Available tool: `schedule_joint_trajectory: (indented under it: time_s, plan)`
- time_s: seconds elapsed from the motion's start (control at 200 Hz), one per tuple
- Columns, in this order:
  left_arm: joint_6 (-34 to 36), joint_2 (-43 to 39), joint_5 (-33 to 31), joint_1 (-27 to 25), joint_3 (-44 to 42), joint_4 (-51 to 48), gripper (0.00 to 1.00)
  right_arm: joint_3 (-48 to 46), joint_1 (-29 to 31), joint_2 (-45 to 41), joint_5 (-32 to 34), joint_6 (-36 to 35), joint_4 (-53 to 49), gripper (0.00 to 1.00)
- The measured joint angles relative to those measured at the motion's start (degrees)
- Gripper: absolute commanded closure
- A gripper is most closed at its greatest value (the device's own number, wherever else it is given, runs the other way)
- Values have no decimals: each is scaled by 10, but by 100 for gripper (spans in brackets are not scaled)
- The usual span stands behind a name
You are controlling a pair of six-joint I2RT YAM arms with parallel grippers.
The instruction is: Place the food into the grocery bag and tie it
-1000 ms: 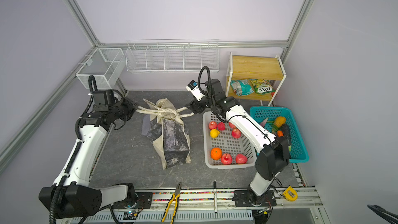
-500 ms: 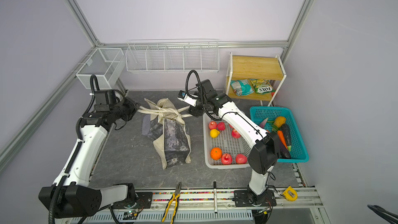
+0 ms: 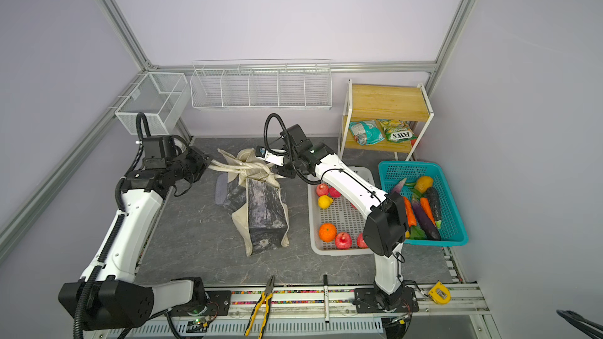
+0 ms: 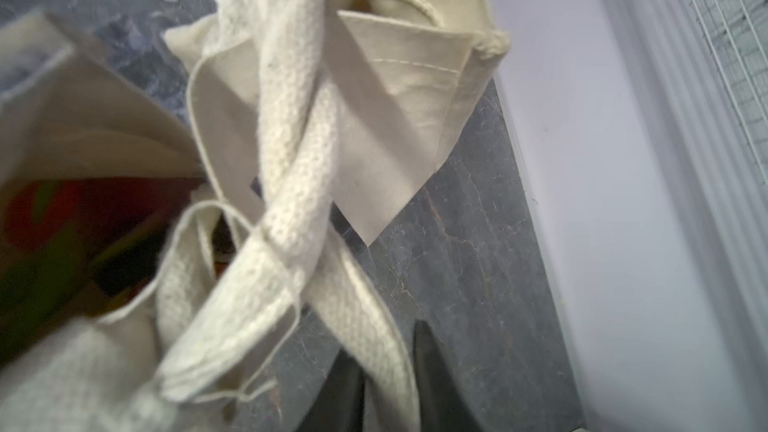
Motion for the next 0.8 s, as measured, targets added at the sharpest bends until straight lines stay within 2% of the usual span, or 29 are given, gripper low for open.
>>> schedule_joint_trajectory:
  time_s: [0.195,0.42,0.8]
  plan:
    - [-3,0,-13,2,-1,-14,100,-20,-16,-9,-27,75,4,93]
    - [-9,0,-11,4,-2,-56,100,-143,-39,-81,-58,183,61,93]
    - [-7,22,44,50,-2,-86,100,-211,-57,-117,-54,289,98,93]
